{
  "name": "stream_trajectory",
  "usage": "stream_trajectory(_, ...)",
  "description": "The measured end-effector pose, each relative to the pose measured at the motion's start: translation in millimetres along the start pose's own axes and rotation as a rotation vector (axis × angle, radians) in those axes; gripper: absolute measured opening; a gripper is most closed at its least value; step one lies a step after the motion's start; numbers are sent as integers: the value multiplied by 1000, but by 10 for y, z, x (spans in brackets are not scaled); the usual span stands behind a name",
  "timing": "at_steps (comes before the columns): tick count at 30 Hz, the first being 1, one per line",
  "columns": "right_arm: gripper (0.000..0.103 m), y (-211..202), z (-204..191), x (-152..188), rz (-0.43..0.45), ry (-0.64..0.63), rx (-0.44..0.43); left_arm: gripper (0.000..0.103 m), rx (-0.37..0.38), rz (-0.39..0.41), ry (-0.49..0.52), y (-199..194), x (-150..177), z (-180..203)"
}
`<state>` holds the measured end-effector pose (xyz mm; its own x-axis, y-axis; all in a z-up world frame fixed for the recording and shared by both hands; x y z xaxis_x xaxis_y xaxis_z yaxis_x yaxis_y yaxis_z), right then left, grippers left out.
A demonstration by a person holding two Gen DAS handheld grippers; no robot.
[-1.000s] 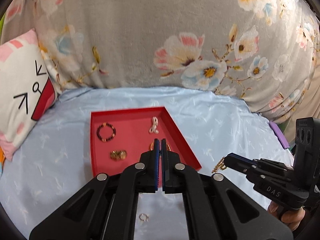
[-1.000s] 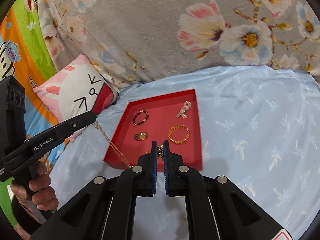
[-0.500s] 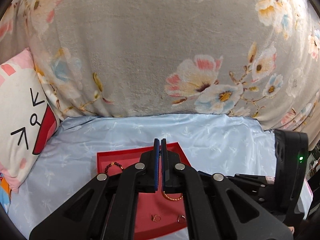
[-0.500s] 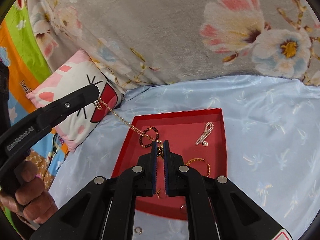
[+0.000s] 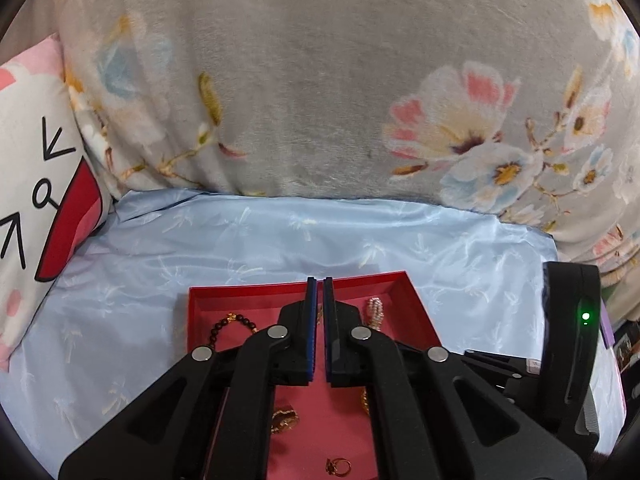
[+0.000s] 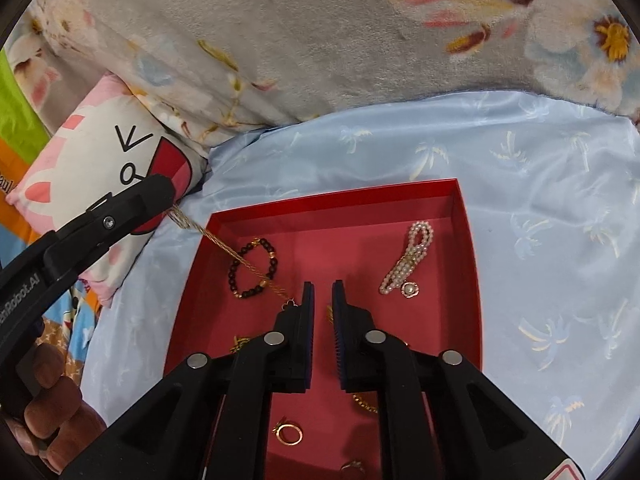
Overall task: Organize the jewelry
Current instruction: 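Lower both chains into the red box and open both grippers, then lift both grippers away from the red box toward the hoop earrings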
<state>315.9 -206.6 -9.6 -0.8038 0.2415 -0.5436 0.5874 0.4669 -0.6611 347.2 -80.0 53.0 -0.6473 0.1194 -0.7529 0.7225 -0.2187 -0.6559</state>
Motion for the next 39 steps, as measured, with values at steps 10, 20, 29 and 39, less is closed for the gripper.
stream_trajectory(10, 23, -589, -182, 197, 119, -92, 70, 37, -94, 68, 14, -359, 242, -235)
stream_trajectory(20, 28, -1167, -277, 1142, 137, -108, 133, 53, -147, 36, 34, -925, 1143, -348)
stream_trajectory(29, 29, -1309, -22, 2074, 80, -14, 182, 55, -191, -93, 23, -913, 2069, -331)
stream_trajectory(39, 29, -1058, 33, 2459, 27, -16, 223, 60, -182, -116, 7, -925, 2399, -172)
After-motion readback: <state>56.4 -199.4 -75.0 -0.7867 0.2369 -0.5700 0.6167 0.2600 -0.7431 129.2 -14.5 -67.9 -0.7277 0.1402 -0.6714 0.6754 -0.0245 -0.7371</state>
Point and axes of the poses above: each gripper's, at about its wrist camera, not at the fingertips, and y roughly the way its jaws point, z to its right, x to its underside, the point moved 4 cm from there along y, roughly the way its jaws point, and after that the axes turned 14 degrees about -x, right-handed, at the moved point
